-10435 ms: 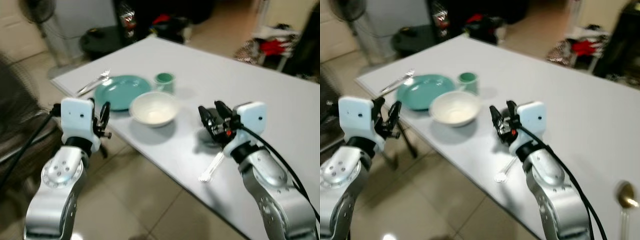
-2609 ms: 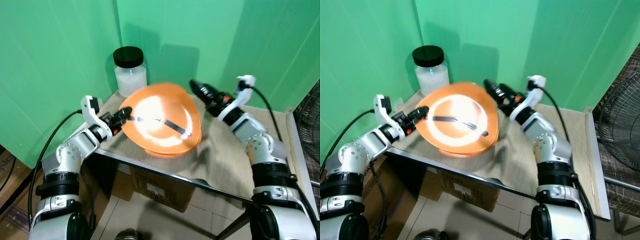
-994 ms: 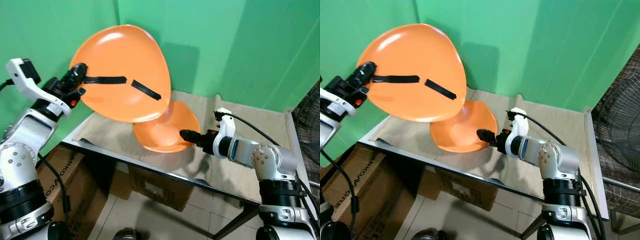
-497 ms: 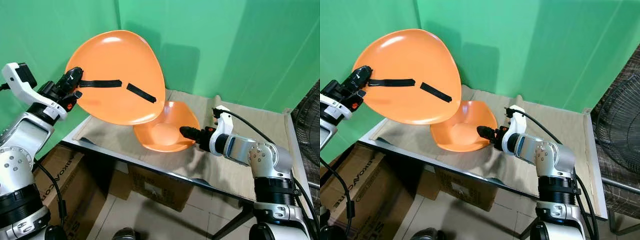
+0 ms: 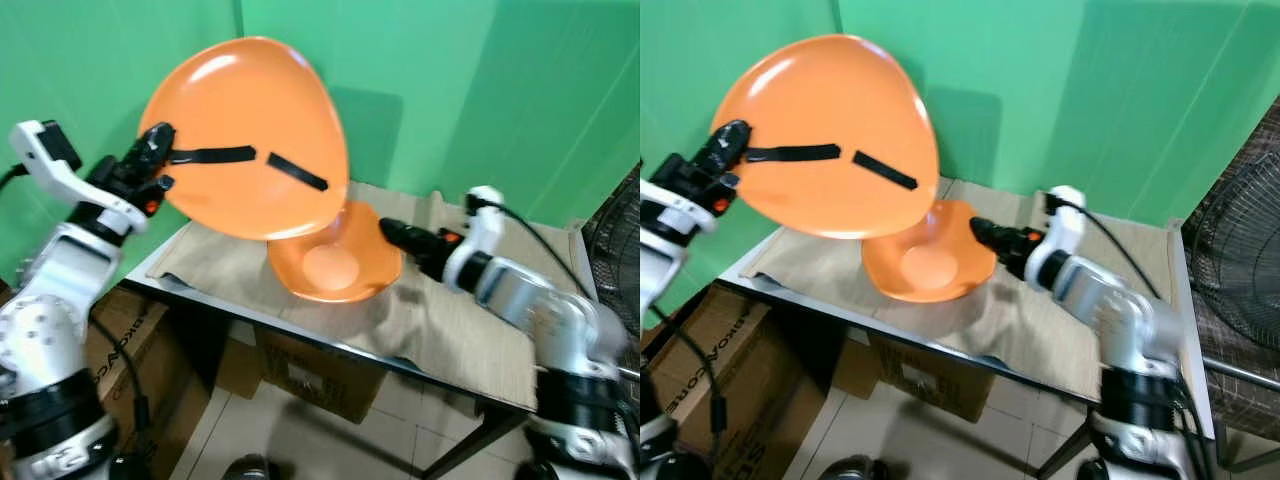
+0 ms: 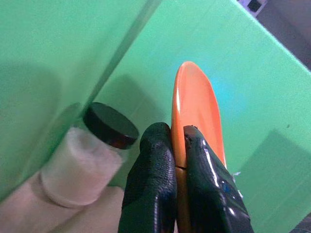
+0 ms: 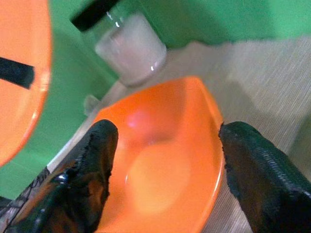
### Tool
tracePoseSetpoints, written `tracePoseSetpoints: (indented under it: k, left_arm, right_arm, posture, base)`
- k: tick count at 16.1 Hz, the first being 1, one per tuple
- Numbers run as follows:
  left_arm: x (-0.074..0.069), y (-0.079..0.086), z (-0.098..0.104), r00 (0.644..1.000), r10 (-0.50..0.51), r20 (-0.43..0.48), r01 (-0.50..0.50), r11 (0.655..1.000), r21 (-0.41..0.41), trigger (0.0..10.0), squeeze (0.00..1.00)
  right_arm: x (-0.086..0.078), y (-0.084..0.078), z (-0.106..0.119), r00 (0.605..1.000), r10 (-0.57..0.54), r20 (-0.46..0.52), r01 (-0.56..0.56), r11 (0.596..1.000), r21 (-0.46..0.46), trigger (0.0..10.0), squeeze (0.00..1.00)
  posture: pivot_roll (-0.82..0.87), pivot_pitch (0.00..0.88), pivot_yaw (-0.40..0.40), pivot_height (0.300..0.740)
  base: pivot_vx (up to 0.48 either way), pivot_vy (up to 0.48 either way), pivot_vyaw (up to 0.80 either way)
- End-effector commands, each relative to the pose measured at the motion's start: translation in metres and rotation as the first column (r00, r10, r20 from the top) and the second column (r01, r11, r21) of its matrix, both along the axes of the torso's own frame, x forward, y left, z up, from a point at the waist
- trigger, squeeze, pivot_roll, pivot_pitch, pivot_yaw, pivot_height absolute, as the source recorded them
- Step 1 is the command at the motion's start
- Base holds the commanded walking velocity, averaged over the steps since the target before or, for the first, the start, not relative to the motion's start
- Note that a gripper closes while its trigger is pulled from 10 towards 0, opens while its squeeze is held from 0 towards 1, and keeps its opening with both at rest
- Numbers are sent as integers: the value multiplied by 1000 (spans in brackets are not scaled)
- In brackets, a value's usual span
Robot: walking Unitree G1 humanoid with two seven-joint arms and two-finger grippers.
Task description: Setting the table
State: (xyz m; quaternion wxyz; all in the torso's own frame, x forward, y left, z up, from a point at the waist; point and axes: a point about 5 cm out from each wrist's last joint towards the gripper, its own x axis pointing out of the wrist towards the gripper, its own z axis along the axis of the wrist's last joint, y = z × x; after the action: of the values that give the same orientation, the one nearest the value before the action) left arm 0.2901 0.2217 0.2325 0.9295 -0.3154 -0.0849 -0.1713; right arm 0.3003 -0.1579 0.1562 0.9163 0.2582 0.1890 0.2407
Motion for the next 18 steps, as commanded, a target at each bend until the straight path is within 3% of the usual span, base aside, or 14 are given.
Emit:
tracePoseSetpoints:
  k: [1,5,7,9,11,12,13,14,15,16,18]
  left_arm:
    - [-1,-9,20,995,-11,96,11,1000,1,0,0]
    - [-1,-27,24,988,-56,142,55,998,11,0,0]
    - [0,-51,26,983,-41,180,10,986,167,0,0]
    - [-5,-74,38,955,-48,291,-46,950,308,0,0]
    - [-7,-78,42,941,-35,337,-91,933,349,0,0]
    - [-8,-81,44,932,-22,362,-118,926,359,0,0]
    - [-10,-83,44,924,5,383,-156,918,366,0,0]
    - [-9,-83,41,926,26,377,-174,914,366,0,0]
    - [-9,-81,37,929,64,365,-207,907,367,9686,0]
    - [-10,-75,34,921,127,367,-261,903,342,10000,0]
    - [-11,-72,34,914,154,375,-283,904,321,10000,0]
  right_arm:
    - [-6,-9,16,994,0,106,-3,1000,23,10000,1000]
    - [-16,-23,35,964,-55,262,54,998,11,10000,1000]
    - [-26,-25,47,912,-147,383,192,978,-81,10000,1000]
    - [-40,-12,61,840,-185,511,301,941,-154,10000,1000]
    - [-43,-7,66,803,-207,560,344,926,-152,10000,1000]
    - [-44,-4,67,786,-231,574,372,917,-142,10000,698]
    - [-44,1,67,769,-258,585,409,902,-139,10000,0]
    - [-44,2,66,766,-267,585,424,893,-148,10000,0]
    - [-45,3,65,759,-289,583,449,881,-148,10000,0]
    - [-47,1,64,747,-322,581,478,869,-132,10000,0]
    - [-49,0,63,741,-342,578,495,860,-126,10000,0]
  posture:
    - [0,0,-6,740]
    - [-9,0,1,740]
    - [-15,0,9,740]
    - [-28,0,15,740]
    - [-32,0,22,740]
    - [-35,0,26,740]
    - [-35,0,27,740]
    - [-34,0,28,740]
    - [-36,0,30,740]
    - [-37,0,32,740]
    - [-38,0,32,740]
  base:
    - [0,0,0]
    - [0,0,0]
    - [0,0,0]
    - [0,0,0]
    - [0,0,0]
    - [0,0,0]
    - [0,0,0]
    - [0,0,-800]
    - [0,0,-800]
    - [0,0,-800]
    - [0,0,-800]
